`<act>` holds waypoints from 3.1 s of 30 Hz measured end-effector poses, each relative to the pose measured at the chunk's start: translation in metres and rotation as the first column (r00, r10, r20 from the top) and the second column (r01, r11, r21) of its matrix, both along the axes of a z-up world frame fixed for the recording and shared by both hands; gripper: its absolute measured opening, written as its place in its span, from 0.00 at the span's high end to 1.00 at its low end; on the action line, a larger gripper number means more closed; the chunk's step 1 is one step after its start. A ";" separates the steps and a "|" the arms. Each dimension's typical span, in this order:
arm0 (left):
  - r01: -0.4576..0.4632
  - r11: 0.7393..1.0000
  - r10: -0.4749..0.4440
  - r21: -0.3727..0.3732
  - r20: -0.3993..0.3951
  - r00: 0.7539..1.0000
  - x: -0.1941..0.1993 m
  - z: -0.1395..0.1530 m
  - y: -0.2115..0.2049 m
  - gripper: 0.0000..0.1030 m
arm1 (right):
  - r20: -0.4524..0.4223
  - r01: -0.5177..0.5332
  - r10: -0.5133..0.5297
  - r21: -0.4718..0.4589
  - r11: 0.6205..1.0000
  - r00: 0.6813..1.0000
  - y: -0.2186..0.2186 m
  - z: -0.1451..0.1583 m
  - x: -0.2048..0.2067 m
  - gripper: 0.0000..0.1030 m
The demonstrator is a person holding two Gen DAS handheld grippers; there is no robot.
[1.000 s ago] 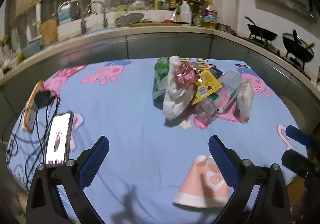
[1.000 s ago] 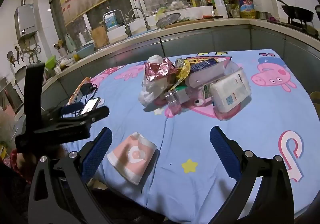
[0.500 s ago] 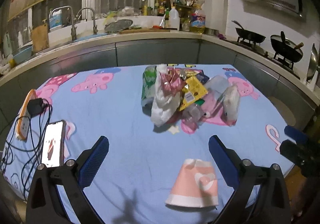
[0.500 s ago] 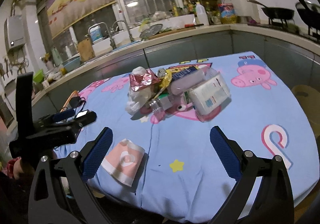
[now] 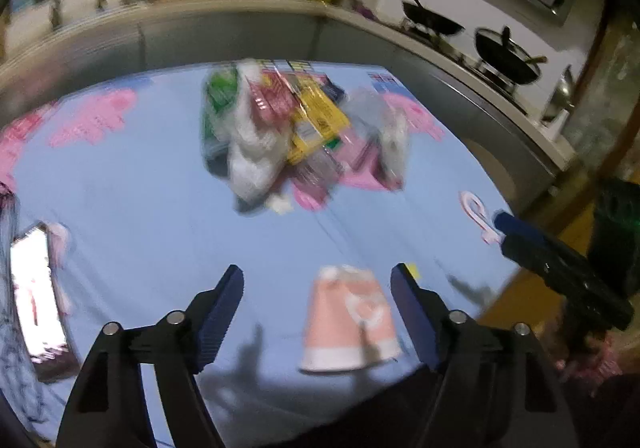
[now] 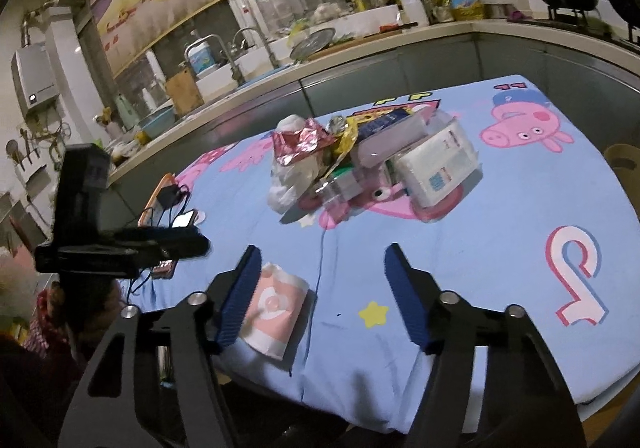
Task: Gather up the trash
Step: 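Grasp the pink paper cup with the left gripper while the right gripper approaches the pile, then grasp the white tissue packet with the right gripper while the left gripper holds the cup, then drop the cup and tissue packet into the beige bin with both grippers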
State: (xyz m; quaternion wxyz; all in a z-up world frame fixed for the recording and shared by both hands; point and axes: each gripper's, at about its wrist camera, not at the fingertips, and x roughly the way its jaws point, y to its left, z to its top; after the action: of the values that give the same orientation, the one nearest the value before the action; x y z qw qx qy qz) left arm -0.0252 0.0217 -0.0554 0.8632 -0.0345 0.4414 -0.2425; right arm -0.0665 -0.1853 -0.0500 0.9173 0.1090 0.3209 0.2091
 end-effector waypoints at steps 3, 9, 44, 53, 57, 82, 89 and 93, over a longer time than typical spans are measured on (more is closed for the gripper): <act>0.038 0.999 -0.037 0.014 -0.078 0.996 0.008 -0.026 -0.011 0.38 | -0.006 -0.011 0.011 -0.009 1.000 1.000 0.003 -0.002 0.000 0.46; 0.064 0.997 -0.069 -0.031 -0.201 0.977 0.014 -0.059 -0.018 0.55 | -0.022 0.003 -0.003 -0.005 1.000 1.000 0.000 -0.005 0.002 0.46; -0.135 0.987 0.108 0.092 0.248 0.963 0.026 0.043 -0.040 0.73 | -0.135 0.261 -0.264 -0.035 0.965 0.955 -0.045 -0.027 0.143 0.22; -0.089 0.991 0.063 0.103 0.231 0.971 0.035 0.041 -0.060 0.73 | -0.043 0.249 -0.272 -0.288 0.925 0.961 -0.004 -0.054 0.166 0.46; -0.046 0.993 0.019 0.108 0.241 0.970 0.043 0.046 -0.079 0.73 | -0.020 0.282 -0.289 -0.177 0.943 0.957 -0.036 -0.046 0.144 0.70; 0.471 0.874 -0.484 0.119 0.148 0.862 0.149 0.020 -0.450 0.72 | -0.063 0.675 -0.674 0.146 0.723 0.736 -0.335 -0.036 0.083 0.80; 0.480 0.867 -0.495 0.131 0.115 0.862 0.163 -0.008 -0.497 0.54 | -0.150 0.709 -0.693 0.131 0.693 0.705 -0.366 -0.061 0.086 0.66; 0.447 0.879 -0.468 0.163 0.124 0.875 0.161 -0.010 -0.497 0.34 | -0.151 0.722 -0.706 0.144 0.677 0.692 -0.366 -0.063 0.083 0.58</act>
State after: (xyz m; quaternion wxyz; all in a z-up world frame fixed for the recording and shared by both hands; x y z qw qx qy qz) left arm 0.1363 -0.4750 -0.0653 0.8140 0.1463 0.3813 -0.4131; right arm 0.0163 -0.5512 -0.1134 0.8969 0.3218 0.2688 -0.1404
